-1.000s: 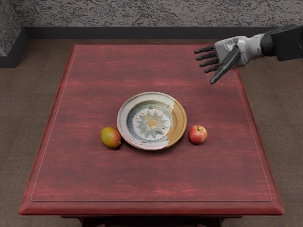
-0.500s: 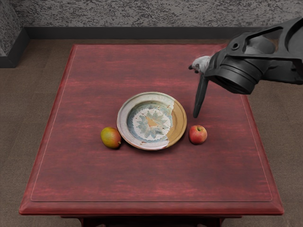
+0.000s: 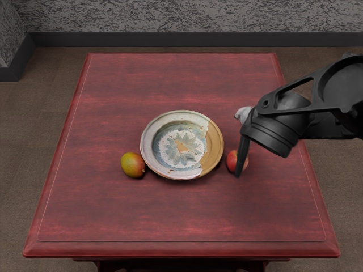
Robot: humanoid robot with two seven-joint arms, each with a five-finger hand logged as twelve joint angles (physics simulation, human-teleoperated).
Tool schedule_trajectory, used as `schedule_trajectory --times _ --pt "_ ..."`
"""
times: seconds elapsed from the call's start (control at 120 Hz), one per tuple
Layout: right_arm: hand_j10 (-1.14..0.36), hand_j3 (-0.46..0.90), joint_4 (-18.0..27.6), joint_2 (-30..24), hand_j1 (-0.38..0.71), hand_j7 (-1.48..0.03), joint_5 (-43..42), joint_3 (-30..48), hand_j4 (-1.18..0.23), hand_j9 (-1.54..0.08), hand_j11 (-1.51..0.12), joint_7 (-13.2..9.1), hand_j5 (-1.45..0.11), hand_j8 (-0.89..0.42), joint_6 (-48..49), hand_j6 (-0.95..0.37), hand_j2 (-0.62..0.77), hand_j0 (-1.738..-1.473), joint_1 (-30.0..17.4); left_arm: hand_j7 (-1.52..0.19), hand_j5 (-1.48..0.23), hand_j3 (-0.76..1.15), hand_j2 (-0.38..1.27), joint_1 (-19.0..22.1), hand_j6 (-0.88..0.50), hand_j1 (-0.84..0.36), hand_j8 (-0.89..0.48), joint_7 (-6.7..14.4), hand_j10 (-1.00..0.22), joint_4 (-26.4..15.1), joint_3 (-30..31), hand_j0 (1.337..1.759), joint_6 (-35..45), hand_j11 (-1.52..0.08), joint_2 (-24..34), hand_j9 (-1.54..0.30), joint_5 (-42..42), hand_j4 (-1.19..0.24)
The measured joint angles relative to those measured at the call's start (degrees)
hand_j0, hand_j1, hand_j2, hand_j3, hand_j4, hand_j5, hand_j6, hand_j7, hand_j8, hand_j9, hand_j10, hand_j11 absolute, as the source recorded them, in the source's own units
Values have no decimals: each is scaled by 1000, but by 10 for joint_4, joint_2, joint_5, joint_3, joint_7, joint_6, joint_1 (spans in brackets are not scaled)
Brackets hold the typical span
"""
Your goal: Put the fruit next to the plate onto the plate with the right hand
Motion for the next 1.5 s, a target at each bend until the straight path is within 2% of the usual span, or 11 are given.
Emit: schedule_trajectory --times 0.225,0.5,0.817,1.283,1.367,1.383,1.4,1.425,1.45,1.475,1.5 --pt "-1 0 -2 26 -348 -1 -1 -5 -1 -1 -1 0 -1 -2 -38 -2 0 -1658 -29 0 0 0 0 0 -1 349 -1 0 0 0 0 1658 0 0 0 0 0 -1" --pt "-121 0 -11 29 -204 -157 -3 -6 -121 -157 -157 0 -157 -122 -43 -122 -24 -1658 -49 0 0 0 0 0 -1 349 -1 0 0 0 0 1658 0 0 0 0 0 -1" --pt "-147 0 -21 31 -173 -191 -41 -23 -147 -191 -191 0 -191 -148 -43 -148 -29 -1658 -91 0 0 0 0 0 -1 349 -1 0 0 0 0 1658 0 0 0 0 0 0" --pt "-152 0 -102 66 -167 -198 -69 3 -152 -198 -198 0 -198 -153 -43 -153 -30 -1658 -144 0 0 0 0 0 -1 349 -1 0 0 0 0 1658 0 0 0 0 0 -1" --pt "-186 0 -108 68 -127 -241 -77 1 -186 -241 -241 0 -241 -186 -43 -186 -37 -1658 -150 0 0 0 0 0 -1 349 -1 0 0 0 0 1658 0 0 0 0 0 -1" --pt "-196 0 -110 68 -115 -254 -83 1 -196 -254 -254 0 -254 -196 -43 -197 -39 -1658 -153 0 0 0 0 0 -1 349 -1 0 0 0 0 1658 0 0 0 0 0 -1" --pt "-214 -3 -113 69 -95 -299 -88 0 -220 -363 -274 0 -268 -159 -44 -194 -40 -1658 -156 0 0 0 0 0 -1 349 -1 0 0 0 0 1658 0 0 0 0 0 -1" --pt "-261 -7 -117 69 -51 -538 -97 0 -277 -622 -314 0 -297 -49 -45 -91 -40 -1658 -161 0 0 0 0 0 -1 349 -1 0 0 0 0 1658 0 0 0 0 0 0" --pt "-313 -5 -120 68 20 -712 -103 2 -348 -778 -372 0 -363 24 -46 -4 -47 -1658 -166 0 0 0 0 0 -1 349 -1 0 0 0 0 1658 0 0 0 0 0 0" --pt "-202 -5 -123 67 61 -820 -107 7 -425 -903 -620 -2 -433 80 -47 55 -19 -1658 -172 0 0 0 0 0 -1 349 -1 0 0 0 0 1658 0 0 0 0 0 0" --pt "-142 -4 -126 64 99 -918 -109 12 -489 -989 -763 -3 -498 127 -48 104 12 -1657 -178 0 0 0 0 0 -1 349 -1 0 0 0 0 1658 0 0 0 0 0 0"
